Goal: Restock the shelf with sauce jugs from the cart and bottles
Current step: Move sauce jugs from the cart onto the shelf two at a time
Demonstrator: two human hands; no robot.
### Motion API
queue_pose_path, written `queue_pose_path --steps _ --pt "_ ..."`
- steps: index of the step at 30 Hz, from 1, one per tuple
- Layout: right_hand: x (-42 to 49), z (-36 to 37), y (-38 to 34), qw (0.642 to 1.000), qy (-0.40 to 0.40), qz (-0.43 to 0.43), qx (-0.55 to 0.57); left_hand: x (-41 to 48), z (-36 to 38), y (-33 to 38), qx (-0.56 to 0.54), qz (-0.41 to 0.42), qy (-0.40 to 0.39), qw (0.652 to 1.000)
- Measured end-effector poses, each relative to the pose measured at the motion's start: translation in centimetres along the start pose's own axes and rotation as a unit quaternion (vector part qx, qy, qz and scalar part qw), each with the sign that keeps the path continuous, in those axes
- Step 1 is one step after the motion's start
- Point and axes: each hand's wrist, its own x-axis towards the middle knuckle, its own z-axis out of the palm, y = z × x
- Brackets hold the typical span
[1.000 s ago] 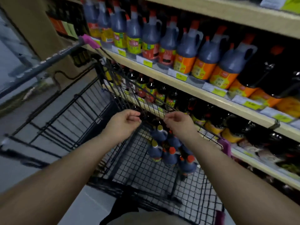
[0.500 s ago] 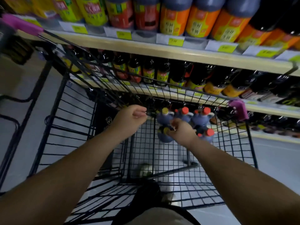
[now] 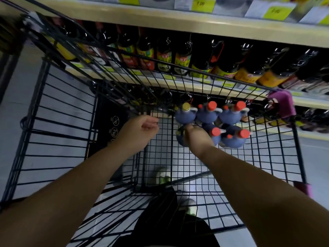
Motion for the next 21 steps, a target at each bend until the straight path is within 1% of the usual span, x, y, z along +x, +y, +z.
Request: queue_pose_path --steps 3,7,8,12,17,19,21 --pt "-1.0 -0.3 -0.5 0.997 0.019 -0.004 0.078 -0.6 0.3 -0.1 0.01 0.005 -0.007 1.0" --pt "-3.6 -2.3 -0.5 0.979 0.085 -0.003 0.186 -1.4 1.3 1.0 0.008 0.005 -0.02 1.0" --pt "-4.6 -3.2 -0.5 0.97 0.111 0.001 0.215 -1.8 1.7 1.5 0.01 0.008 -0.029 0.999" --pt "-8.7 -6.7 -0.7 0.94 0.146 0.004 0.308 -3.6 3.5 3.1 0.045 -0.003 -0.091 0.995" --pt "-14.9 -11.0 -0.5 0.892 0.172 -0.016 0.418 -7.9 5.2 6.8 0.138 0.055 -0.175 0.973" --pt "-17.1 -12.7 -0.3 0.873 0.192 -0.031 0.447 -9.7 6.0 8.5 0.14 0.083 -0.206 0.965" --pt "-19.0 -14.3 0.2 0.855 0.21 -0.028 0.473 -11.1 6.7 9.8 0.12 0.102 -0.203 0.966"
